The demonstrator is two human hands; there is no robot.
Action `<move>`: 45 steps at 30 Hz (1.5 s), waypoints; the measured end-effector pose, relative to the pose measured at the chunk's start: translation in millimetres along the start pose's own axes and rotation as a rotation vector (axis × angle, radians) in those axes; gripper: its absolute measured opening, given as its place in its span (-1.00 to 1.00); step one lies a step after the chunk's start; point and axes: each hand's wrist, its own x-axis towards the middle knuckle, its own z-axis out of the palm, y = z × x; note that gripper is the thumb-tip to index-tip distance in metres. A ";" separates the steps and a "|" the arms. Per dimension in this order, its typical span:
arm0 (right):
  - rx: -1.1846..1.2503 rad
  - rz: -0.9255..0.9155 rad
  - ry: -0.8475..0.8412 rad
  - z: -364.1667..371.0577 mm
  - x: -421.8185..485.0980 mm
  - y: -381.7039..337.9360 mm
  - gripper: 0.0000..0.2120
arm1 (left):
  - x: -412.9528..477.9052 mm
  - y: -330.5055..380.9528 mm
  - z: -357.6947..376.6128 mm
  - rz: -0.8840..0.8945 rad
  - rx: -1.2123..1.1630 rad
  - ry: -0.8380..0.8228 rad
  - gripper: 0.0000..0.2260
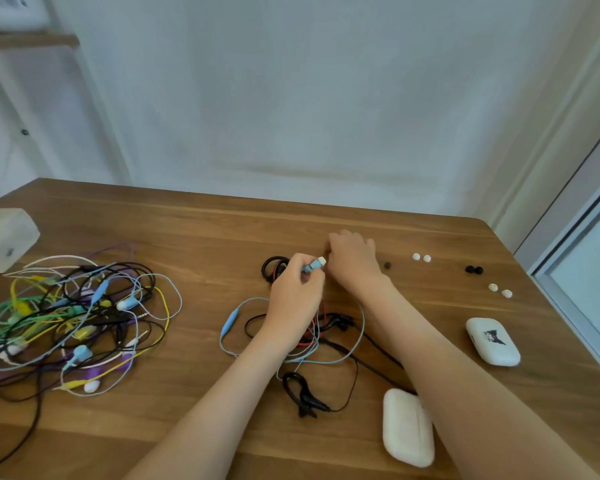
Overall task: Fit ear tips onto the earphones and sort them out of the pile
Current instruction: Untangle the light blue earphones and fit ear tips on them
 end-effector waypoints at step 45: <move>1.695 0.209 -0.227 -12.0 -96.2 38.6 -0.90 | -0.4 -9.8 3.9 0.038 -0.369 -0.241 -0.93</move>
